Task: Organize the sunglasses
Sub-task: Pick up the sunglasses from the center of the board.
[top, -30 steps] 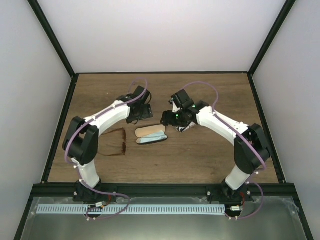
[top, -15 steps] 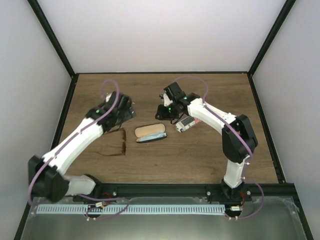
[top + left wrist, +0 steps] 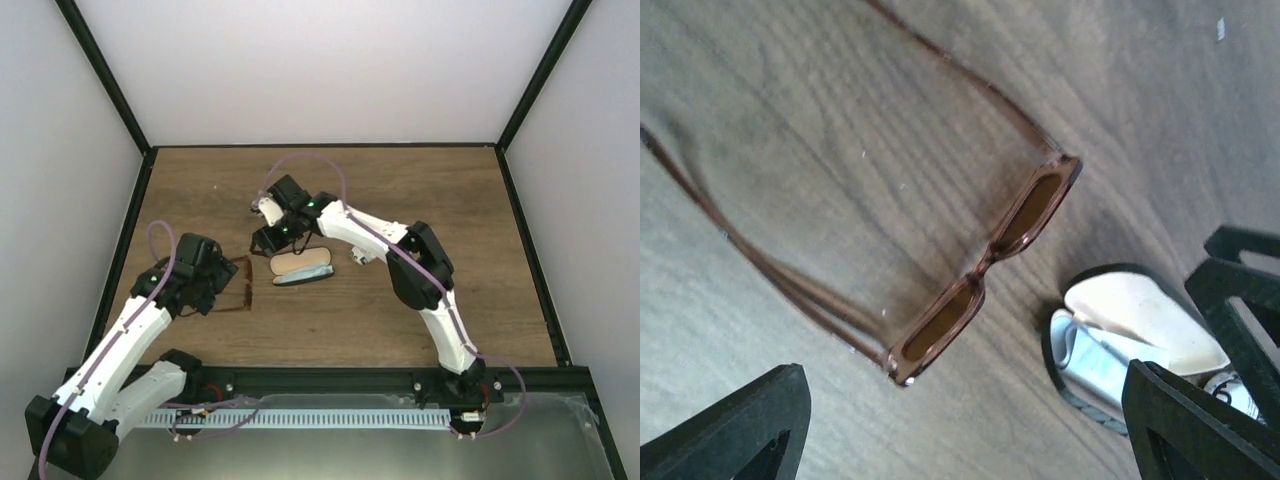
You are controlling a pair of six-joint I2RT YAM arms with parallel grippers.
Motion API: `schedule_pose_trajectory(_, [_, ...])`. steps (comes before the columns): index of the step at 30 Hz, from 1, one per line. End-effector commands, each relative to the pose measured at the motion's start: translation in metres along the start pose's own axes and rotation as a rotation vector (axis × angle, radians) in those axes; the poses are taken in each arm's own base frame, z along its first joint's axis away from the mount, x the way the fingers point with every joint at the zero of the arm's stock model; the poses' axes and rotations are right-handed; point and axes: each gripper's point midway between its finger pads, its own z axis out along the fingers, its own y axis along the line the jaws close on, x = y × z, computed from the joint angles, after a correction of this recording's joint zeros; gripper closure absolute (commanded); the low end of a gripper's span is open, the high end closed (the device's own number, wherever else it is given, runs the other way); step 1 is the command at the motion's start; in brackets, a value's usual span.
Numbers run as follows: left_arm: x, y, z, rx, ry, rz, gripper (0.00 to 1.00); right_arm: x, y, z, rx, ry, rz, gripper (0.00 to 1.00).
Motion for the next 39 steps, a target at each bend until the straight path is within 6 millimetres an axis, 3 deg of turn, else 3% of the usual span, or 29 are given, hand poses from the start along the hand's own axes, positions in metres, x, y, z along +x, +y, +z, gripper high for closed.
schedule_pose_trajectory(1, [0.018,0.013,-0.008,-0.068,0.105,-0.146,0.14,-0.036,0.029,-0.004,0.014,-0.104,-0.12,0.37])
schedule_pose_trajectory(5, [0.033,0.034,0.001,-0.116,0.143,-0.324,0.18,-0.053,0.024,-0.022,0.092,-0.157,-0.104,0.37])
schedule_pose_trajectory(9, [0.056,0.055,0.025,-0.188,0.213,-0.471,0.25,-0.065,0.023,-0.059,0.156,-0.22,-0.082,0.37])
schedule_pose_trajectory(13, [0.052,0.067,0.037,-0.222,0.148,-0.53,0.26,-0.079,0.039,-0.105,0.142,-0.3,-0.076,0.37])
schedule_pose_trajectory(17, [0.051,0.063,0.057,-0.203,0.142,-0.561,0.28,-0.081,0.049,-0.129,0.134,-0.32,-0.109,0.37])
schedule_pose_trajectory(22, [0.046,0.052,0.065,-0.208,0.129,-0.566,0.27,-0.067,0.053,-0.135,0.108,-0.308,-0.096,0.37])
schedule_pose_trajectory(33, [0.056,0.065,0.077,-0.393,0.16,-0.57,0.3,-0.058,0.044,-0.136,0.136,-0.283,-0.067,0.36])
schedule_pose_trajectory(39, [0.061,0.064,0.087,-0.424,0.192,-0.569,0.42,-0.056,0.039,-0.141,0.155,-0.286,-0.064,0.36])
